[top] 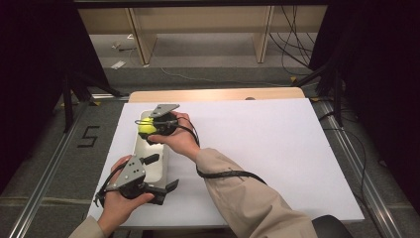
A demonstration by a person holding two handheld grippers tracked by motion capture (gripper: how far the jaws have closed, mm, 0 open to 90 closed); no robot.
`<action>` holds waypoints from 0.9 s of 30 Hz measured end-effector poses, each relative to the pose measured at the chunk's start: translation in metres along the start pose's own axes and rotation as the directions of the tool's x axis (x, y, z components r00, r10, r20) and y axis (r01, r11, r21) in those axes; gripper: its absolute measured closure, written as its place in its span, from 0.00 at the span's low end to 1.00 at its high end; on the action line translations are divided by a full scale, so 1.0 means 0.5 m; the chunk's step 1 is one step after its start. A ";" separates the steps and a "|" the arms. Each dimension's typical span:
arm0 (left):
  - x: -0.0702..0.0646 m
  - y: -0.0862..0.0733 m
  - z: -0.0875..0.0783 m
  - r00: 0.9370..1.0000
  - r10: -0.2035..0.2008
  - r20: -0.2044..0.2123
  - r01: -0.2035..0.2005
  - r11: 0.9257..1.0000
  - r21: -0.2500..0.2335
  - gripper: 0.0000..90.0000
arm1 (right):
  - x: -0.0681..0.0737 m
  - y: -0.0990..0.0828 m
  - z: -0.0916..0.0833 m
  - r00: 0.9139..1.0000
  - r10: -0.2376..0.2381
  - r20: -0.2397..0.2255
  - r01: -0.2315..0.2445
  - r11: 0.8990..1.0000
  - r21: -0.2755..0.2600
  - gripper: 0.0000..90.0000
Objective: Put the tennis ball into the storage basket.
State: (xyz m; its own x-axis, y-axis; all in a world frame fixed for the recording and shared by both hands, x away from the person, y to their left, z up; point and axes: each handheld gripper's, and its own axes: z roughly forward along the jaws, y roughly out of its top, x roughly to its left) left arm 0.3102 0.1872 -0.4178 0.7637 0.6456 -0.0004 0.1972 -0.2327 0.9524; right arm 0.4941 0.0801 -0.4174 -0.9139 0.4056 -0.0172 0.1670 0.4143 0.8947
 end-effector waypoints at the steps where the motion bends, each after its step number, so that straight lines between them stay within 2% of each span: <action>1: 0.000 0.000 0.000 1.000 0.004 0.001 -0.004 1.000 0.000 0.00 | 0.000 0.000 0.000 1.000 0.005 -0.001 -0.005 1.000 0.004 0.30; 27: 0.000 0.000 0.000 1.000 0.005 0.002 -0.005 1.000 0.001 0.00 | 0.003 -0.012 0.011 1.000 0.000 -0.006 0.001 0.999 0.039 0.30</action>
State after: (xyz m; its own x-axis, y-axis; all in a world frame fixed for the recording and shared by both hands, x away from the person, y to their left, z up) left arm 0.3104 0.1873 -0.4177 0.7658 0.6430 0.0040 0.1936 -0.2366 0.9521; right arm 0.4936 0.0828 -0.4250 -0.9161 0.4006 -0.0148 0.1808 0.4459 0.8766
